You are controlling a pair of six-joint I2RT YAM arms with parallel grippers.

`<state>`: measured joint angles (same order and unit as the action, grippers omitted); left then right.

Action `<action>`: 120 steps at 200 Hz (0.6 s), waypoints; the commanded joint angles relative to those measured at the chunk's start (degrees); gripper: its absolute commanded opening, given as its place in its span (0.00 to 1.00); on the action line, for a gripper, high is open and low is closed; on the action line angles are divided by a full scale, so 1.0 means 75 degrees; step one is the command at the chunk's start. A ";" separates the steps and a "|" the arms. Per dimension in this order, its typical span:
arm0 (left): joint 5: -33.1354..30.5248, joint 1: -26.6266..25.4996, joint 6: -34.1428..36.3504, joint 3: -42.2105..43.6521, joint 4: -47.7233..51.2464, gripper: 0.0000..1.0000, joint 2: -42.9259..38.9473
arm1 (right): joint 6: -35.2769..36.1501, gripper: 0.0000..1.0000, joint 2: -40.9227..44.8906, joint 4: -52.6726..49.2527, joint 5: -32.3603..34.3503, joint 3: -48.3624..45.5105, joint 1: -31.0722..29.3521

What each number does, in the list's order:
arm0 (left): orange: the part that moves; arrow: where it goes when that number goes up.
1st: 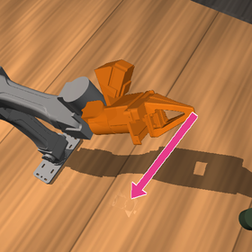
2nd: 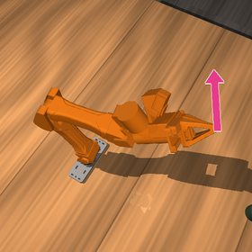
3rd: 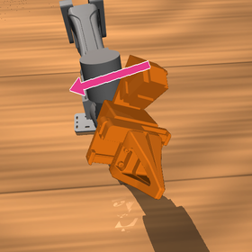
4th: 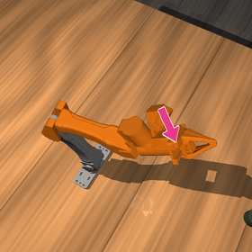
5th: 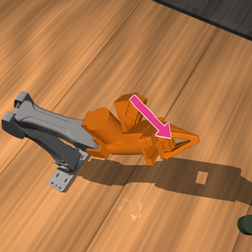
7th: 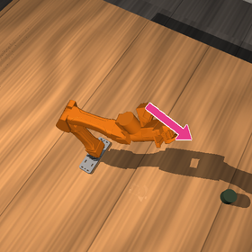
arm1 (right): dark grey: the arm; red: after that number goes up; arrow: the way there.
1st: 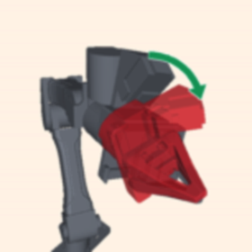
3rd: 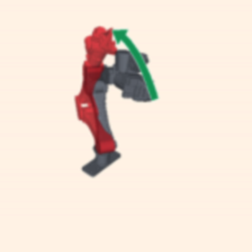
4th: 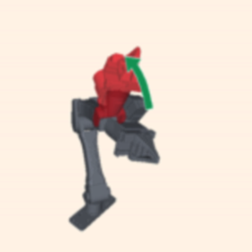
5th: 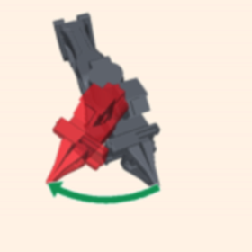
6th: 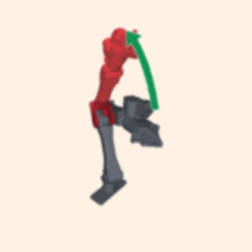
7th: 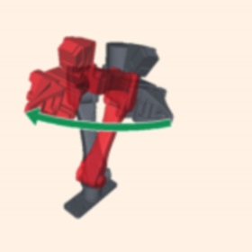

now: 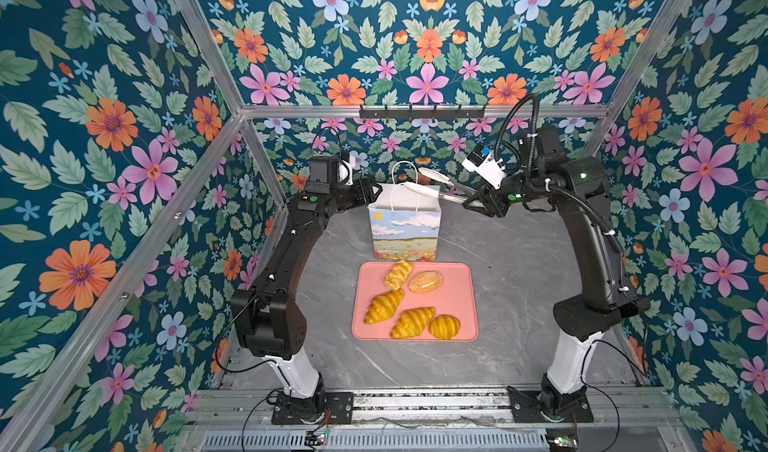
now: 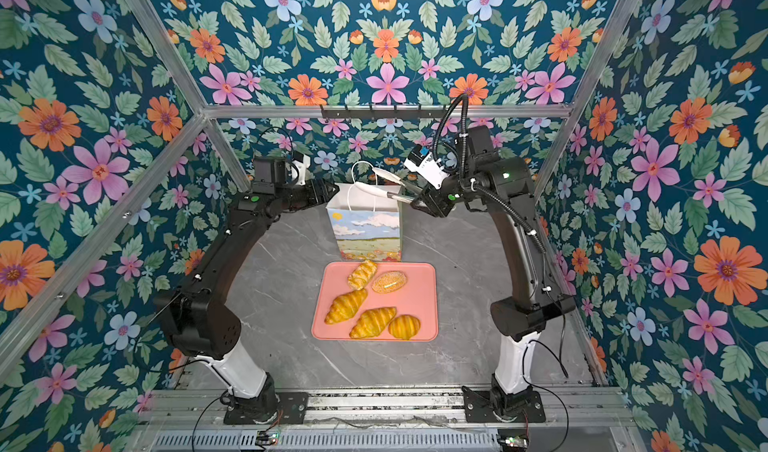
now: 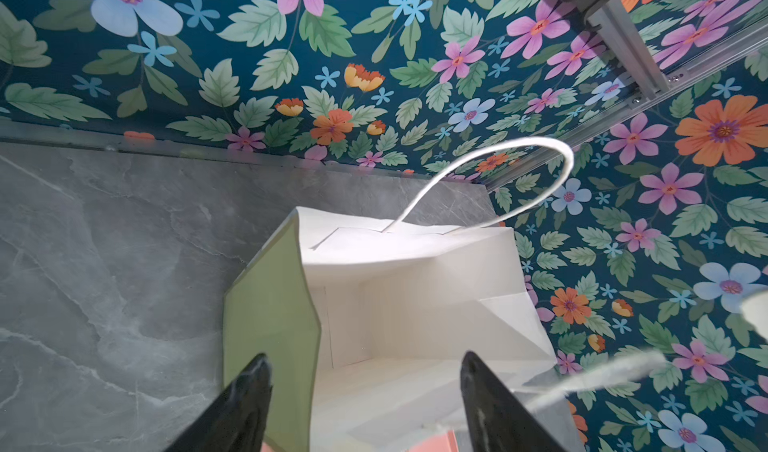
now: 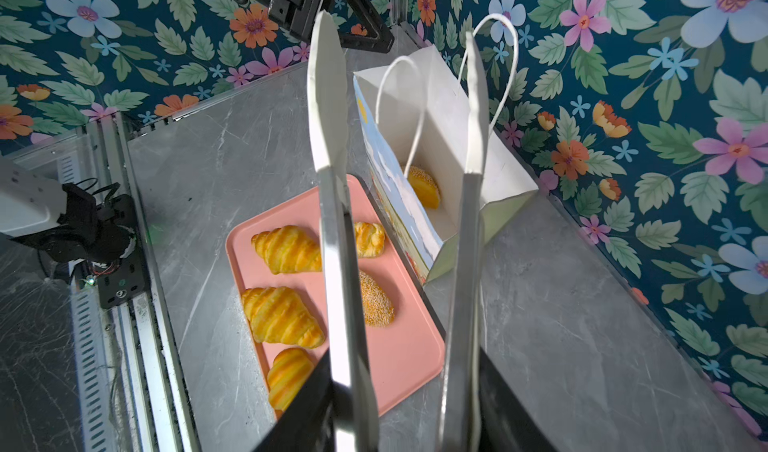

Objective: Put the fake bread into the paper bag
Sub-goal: 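Withdraw the tongs from the bag and move them toward the tray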

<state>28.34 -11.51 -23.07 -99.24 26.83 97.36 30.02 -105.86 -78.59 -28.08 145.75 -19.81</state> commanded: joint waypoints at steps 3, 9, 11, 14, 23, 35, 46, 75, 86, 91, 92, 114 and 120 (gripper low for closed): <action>-0.0477 0.0028 0.0290 0.0128 0.0137 0.74 -0.0294 | -0.0108 0.47 0.0543 -0.0002 -0.0124 -0.0593 -0.0018; -0.0591 0.0034 0.0315 0.0239 0.0138 0.74 -0.0415 | -0.0149 0.47 0.0731 0.0022 -0.0116 -0.0830 -0.0010; -0.0626 0.0040 0.0326 0.0275 0.0132 0.74 -0.0462 | -0.0168 0.46 0.0788 0.0024 -0.0107 -0.0905 -0.0010; -0.0707 0.0044 0.0333 0.0343 0.0127 0.74 -0.0530 | -0.0182 0.46 0.0878 0.0043 -0.0085 -0.1038 -0.0025; -0.0912 0.0068 0.0345 0.0566 0.0086 0.74 -0.0762 | -0.0253 0.46 0.1180 0.0102 0.0044 -0.1454 -0.0076; -0.1176 0.0102 0.0346 0.0897 0.0024 0.74 -0.1083 | -0.0359 0.46 0.1703 0.0206 0.0375 -0.2095 -0.0237; -0.1348 0.0140 0.0354 0.1194 -0.0014 0.75 -0.1406 | -0.0498 0.46 0.2107 0.0318 0.0724 -0.2699 -0.0428; -0.1701 0.0163 0.0424 0.1895 -0.0072 0.76 -0.2195 | -0.0957 0.46 0.2994 0.0593 0.1123 -0.4220 -0.0951; -0.1741 0.0164 0.0451 0.2156 -0.0084 0.76 -0.2445 | -0.1110 0.46 0.3266 0.0695 0.1316 -0.4834 -0.1222; -0.1739 0.0163 0.0446 0.2274 -0.0110 0.76 -0.2542 | -0.1186 0.46 0.3380 0.0736 0.1435 -0.5093 -0.1356; -0.1733 0.0163 0.0449 0.2304 -0.0115 0.76 -0.2559 | -0.1200 0.46 0.3398 0.0738 0.1464 -0.5144 -0.1385; -0.1569 0.0164 0.0473 0.2824 -0.0231 0.76 -0.2915 | -0.1598 0.46 0.3641 0.0680 0.1994 -0.6118 -0.2073; -0.1521 0.0164 0.0492 0.2988 -0.0286 0.76 -0.2987 | -0.1714 0.46 0.3672 0.0627 0.2154 -0.6324 -0.2272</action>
<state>16.64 -10.31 -20.49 -79.79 26.50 76.73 21.21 -79.50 -74.72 -17.21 103.00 -32.99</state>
